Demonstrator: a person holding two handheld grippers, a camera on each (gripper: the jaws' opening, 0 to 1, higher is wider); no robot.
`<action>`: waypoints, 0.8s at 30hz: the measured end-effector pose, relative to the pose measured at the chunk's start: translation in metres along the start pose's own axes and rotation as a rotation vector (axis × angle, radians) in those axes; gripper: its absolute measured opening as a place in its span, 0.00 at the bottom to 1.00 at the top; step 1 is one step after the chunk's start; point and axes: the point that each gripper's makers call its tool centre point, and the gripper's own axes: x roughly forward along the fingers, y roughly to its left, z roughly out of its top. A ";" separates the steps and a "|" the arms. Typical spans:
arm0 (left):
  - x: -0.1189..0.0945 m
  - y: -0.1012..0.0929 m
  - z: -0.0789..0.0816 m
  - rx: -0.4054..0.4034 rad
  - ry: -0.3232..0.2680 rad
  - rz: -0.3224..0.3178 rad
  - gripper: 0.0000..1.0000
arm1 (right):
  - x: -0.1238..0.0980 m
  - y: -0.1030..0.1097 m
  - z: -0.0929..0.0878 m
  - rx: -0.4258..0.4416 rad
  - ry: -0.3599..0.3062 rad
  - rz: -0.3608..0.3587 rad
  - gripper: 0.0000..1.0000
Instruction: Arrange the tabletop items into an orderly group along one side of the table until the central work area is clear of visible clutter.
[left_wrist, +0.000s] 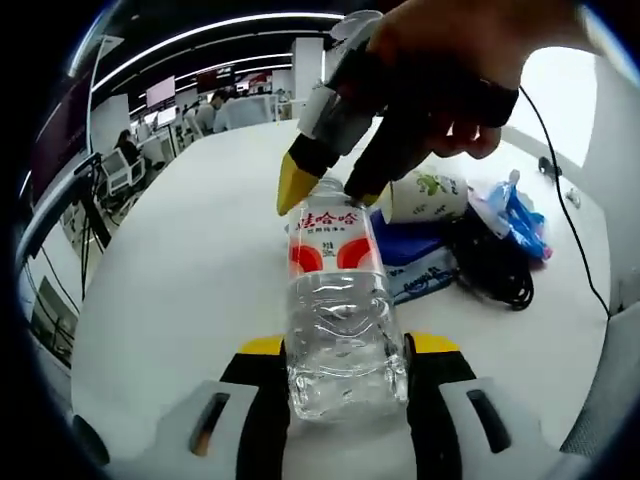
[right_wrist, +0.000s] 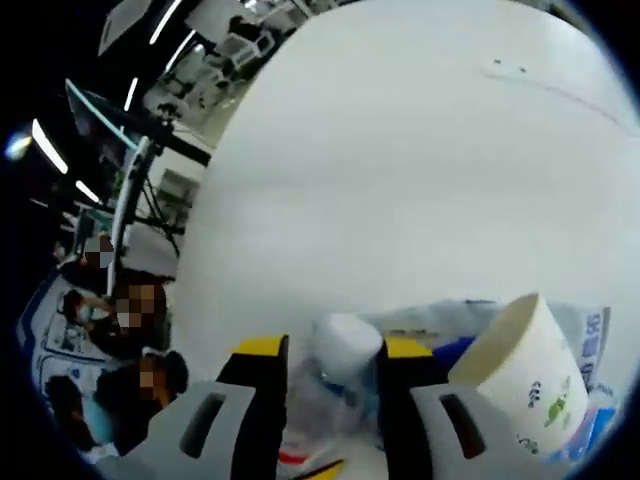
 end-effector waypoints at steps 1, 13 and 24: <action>0.000 0.000 0.000 -0.001 0.001 -0.001 0.44 | 0.000 0.000 0.000 0.003 0.001 0.001 0.30; 0.000 -0.002 -0.004 0.002 0.007 0.001 0.45 | -0.008 0.003 0.004 0.062 -0.055 0.087 0.22; -0.004 -0.008 -0.004 0.009 0.003 -0.006 0.46 | -0.035 0.028 0.004 -0.074 -0.142 0.161 0.19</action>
